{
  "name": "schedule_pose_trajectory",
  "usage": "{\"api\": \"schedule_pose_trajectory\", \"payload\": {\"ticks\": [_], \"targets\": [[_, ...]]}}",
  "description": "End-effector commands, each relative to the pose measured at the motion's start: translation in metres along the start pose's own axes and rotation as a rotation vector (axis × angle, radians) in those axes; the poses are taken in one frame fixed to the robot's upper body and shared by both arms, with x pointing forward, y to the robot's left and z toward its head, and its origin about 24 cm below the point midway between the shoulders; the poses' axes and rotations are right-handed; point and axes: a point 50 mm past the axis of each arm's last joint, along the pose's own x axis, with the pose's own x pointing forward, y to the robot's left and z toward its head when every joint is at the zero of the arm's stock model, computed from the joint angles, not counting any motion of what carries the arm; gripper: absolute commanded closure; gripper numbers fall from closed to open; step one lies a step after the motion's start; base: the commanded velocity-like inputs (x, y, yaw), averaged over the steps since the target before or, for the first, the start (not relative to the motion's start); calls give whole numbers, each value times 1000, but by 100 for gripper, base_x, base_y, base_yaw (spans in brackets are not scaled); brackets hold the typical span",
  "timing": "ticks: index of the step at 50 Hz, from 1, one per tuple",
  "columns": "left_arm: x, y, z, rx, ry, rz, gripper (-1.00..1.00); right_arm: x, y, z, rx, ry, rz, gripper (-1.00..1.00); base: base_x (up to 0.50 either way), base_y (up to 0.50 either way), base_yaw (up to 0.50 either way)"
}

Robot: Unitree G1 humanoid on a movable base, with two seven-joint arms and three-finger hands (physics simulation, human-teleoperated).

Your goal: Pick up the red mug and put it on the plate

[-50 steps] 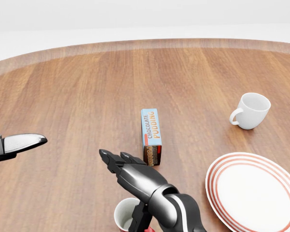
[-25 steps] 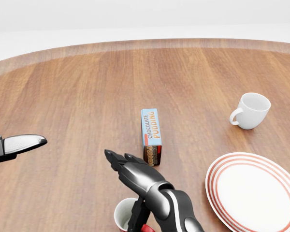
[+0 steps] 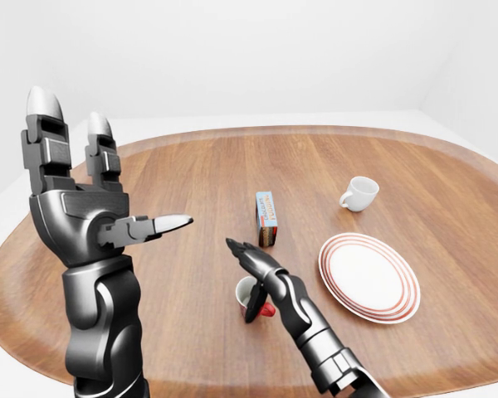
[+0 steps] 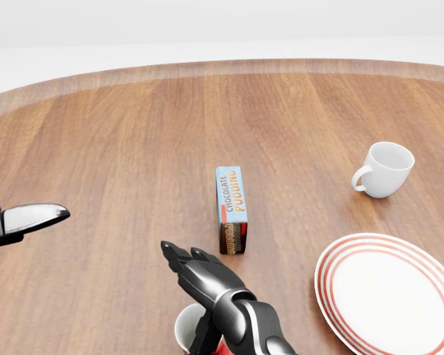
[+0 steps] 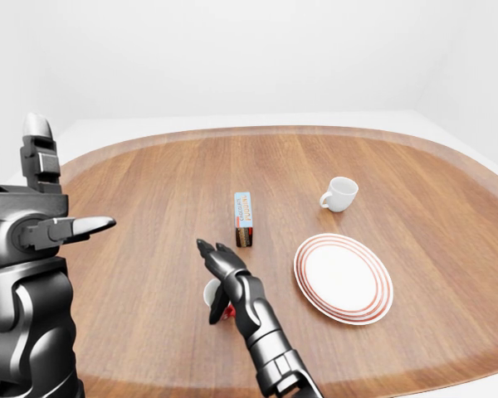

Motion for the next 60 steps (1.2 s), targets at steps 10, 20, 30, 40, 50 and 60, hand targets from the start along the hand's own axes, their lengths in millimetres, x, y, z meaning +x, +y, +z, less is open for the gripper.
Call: {"api": "schedule_pose_trajectory", "payload": {"ticks": [10,20,30,40,50,60], "targets": [[-1,0,-2,1,8,2,-95,7,25,-28,52,112,60,76,0,0,0],[-3,0,-3,4,17,1,-95,5,13,-24,49,86,46,100,0,0,0],[-3,0,-2,2,15,0,-95,-2,-8,-20,30,48,2,100,0,0,0],[-4,0,-1,6,10,-1,-95,-20,-50,-1,-33,-41,-97,100,0,0,0],[-3,-1,3,2,-6,-3,-95,-38,-82,14,-65,-112,-173,100,0,0,0],[-3,-2,4,-1,-13,-6,-95,-60,-97,18,-106,-141,-218,100,0,0,0]]}}
